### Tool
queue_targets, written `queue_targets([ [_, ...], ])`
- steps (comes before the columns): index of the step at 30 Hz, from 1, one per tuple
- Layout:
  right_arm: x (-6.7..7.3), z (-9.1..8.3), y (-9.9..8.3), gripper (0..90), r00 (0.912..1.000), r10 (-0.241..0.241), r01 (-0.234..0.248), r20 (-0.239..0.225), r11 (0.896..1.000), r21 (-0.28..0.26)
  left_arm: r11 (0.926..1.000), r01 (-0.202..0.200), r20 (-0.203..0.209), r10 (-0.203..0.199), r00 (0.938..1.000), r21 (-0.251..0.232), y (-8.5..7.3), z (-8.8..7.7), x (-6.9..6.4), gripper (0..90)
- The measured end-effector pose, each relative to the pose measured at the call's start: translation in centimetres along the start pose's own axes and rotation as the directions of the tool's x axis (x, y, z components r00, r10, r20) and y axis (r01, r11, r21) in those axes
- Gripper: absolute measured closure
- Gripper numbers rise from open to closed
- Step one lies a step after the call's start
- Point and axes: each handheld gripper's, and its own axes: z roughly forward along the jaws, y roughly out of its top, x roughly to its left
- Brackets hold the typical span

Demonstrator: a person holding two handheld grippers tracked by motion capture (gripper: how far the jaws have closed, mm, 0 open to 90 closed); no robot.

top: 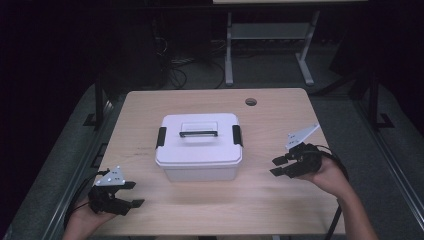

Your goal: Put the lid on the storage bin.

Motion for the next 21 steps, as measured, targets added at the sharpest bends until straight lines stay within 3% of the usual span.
queue_targets([
  [21,0.2,-0.2,-2.8,55.1,0.9989,0.044,-0.044,0.017,0.999,-0.003,0.9999,-0.002,0.003,0.002,1.0,0.011,0.1,0.3,-0.1,29.2],
])
